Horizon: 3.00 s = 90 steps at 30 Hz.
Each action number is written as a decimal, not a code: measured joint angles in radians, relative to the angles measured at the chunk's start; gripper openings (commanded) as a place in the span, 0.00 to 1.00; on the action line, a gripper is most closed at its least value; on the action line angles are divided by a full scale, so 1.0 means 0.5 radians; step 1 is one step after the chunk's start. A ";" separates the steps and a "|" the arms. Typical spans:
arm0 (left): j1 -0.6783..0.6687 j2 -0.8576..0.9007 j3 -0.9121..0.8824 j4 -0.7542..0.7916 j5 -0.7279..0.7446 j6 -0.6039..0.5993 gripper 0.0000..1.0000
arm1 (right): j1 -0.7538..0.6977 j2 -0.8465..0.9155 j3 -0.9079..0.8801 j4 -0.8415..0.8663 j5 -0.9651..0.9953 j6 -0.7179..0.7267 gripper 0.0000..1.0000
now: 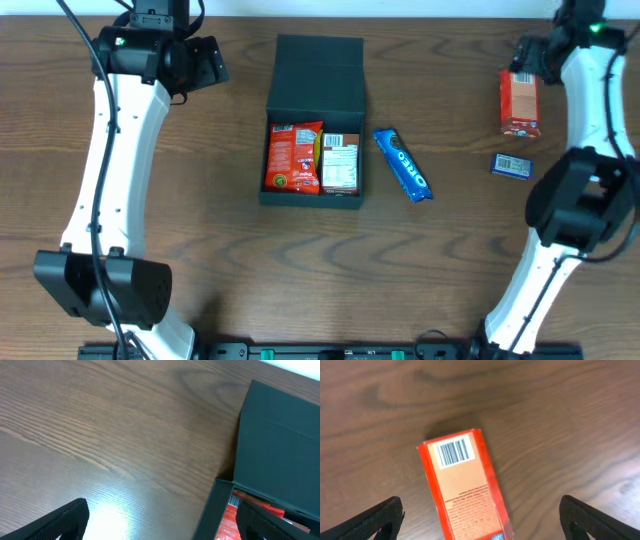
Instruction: Pack container
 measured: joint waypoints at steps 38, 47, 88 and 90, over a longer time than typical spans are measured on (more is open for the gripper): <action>0.000 0.000 0.000 -0.018 0.000 -0.001 0.95 | -0.002 0.356 -0.008 -0.021 -0.240 -0.187 0.99; 0.000 0.000 0.000 -0.019 0.000 0.000 0.95 | -0.002 0.369 -0.008 -0.124 -0.250 -0.201 0.99; 0.000 0.000 0.000 -0.025 -0.153 0.007 0.95 | 0.623 -0.291 0.175 -0.288 -0.414 -0.153 0.78; 0.002 0.000 0.000 -0.027 -0.195 0.017 0.95 | 0.773 -0.371 0.193 -0.373 -0.422 -0.111 0.87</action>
